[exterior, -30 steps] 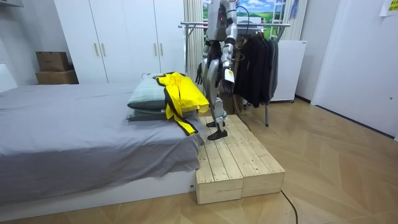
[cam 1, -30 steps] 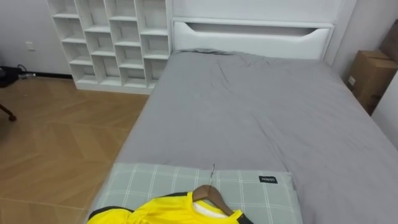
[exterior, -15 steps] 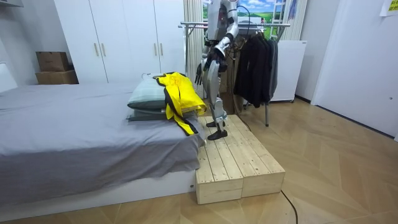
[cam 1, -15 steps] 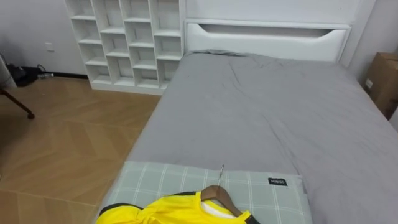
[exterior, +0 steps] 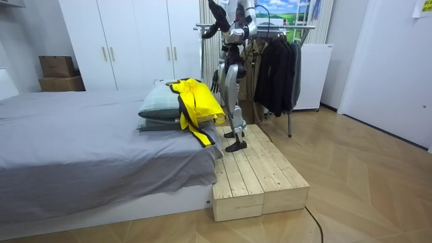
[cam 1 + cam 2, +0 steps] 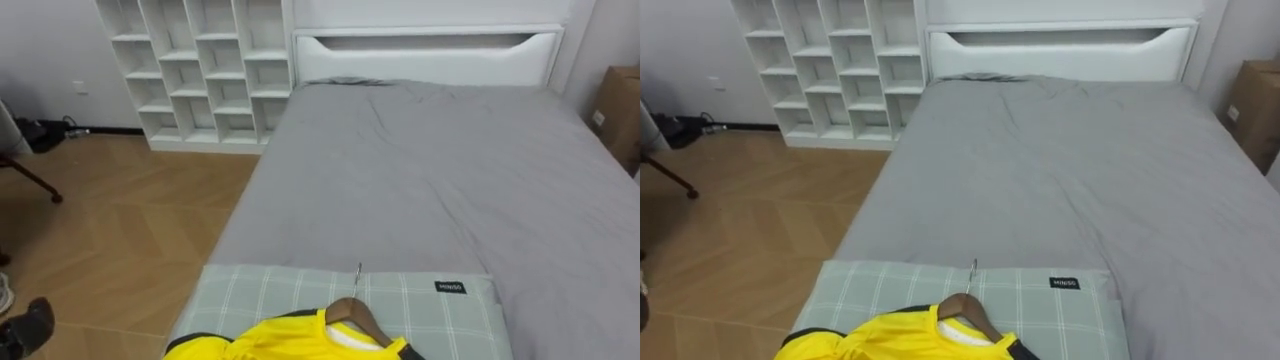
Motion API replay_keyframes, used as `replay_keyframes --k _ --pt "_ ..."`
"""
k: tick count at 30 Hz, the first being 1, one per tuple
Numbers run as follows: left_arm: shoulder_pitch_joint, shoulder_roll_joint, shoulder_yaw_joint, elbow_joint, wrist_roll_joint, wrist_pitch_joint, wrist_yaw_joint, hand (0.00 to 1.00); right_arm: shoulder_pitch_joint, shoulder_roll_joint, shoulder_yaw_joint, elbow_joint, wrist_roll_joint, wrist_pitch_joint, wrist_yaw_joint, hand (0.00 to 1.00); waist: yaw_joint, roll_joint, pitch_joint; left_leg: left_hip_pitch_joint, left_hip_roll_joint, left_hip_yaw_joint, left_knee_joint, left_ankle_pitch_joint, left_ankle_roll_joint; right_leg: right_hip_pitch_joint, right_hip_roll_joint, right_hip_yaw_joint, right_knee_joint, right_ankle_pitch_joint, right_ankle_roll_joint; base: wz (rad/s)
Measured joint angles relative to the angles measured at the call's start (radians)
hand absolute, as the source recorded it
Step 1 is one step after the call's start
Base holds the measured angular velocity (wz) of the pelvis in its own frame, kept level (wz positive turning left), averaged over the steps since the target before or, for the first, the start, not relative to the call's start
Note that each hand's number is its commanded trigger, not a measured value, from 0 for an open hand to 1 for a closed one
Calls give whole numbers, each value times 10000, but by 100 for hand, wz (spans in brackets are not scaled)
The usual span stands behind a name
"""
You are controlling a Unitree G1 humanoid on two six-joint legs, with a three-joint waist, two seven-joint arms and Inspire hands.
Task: Hang clothes
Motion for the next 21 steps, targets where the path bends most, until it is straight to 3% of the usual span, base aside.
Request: replay_keyframes --k 11,16,21 --pt "-53 76 -18 -268 821 -21 17 0 61 -24 -16 5 -59 -130 -4 0 -237 -35 -5 66 10 99 -42 32 -8 -22 -11 70 -22 -1 0 -2" --pt "-206 113 -439 -266 982 -9 -140 0 55 -36 -13 55 -58 -144 49 0 -286 -61 8 86 22 165 -46 32 -7 -31 -4 291 0 0 -1 -4" --pt "-207 121 -817 -256 2047 11 -746 0 48 -128 -13 105 -113 -192 232 0 -318 -38 48 97 34 253 -133 30 -4 -67 -5 377 10 6 -10 -4"
